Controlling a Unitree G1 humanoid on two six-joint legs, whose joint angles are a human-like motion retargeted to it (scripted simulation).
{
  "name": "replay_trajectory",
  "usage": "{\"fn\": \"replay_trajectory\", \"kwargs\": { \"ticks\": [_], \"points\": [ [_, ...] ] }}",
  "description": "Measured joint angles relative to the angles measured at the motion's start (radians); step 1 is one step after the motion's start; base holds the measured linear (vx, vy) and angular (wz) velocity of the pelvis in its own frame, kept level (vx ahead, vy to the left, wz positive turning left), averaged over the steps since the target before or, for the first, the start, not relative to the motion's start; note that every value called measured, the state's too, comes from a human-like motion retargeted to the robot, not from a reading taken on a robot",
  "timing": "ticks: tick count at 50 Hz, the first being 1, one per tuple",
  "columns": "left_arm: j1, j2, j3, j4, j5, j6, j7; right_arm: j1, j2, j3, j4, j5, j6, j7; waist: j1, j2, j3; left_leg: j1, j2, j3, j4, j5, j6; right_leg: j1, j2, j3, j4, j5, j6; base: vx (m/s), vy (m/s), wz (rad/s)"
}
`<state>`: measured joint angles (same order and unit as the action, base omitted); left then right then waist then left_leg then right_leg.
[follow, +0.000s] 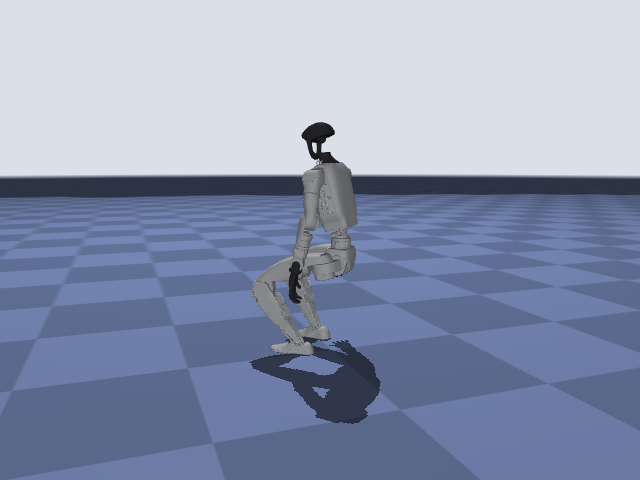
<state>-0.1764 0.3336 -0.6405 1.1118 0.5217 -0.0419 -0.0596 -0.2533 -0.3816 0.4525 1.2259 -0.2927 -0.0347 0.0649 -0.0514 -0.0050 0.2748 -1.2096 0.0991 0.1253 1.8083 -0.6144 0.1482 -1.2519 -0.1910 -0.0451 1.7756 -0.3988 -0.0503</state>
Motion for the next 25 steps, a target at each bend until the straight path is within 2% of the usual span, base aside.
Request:
{"fn": "replay_trajectory", "kwargs": {
  "ticks": [25],
  "points": [
    [0.012, 0.003, 0.027, 0.017, -0.008, -0.008, -0.011, 0.002, 0.013, 0.003, -0.03, 0.008, -0.013, 0.04, -0.023, -0.002, -0.021, 0.038, -0.011, -0.014, 0.01, 0.029, -0.003, 0.044, 0.006, 0.004, 0.007, 0.006, 0.0, 0.0, 0.0, 0.0]
  ]
}}
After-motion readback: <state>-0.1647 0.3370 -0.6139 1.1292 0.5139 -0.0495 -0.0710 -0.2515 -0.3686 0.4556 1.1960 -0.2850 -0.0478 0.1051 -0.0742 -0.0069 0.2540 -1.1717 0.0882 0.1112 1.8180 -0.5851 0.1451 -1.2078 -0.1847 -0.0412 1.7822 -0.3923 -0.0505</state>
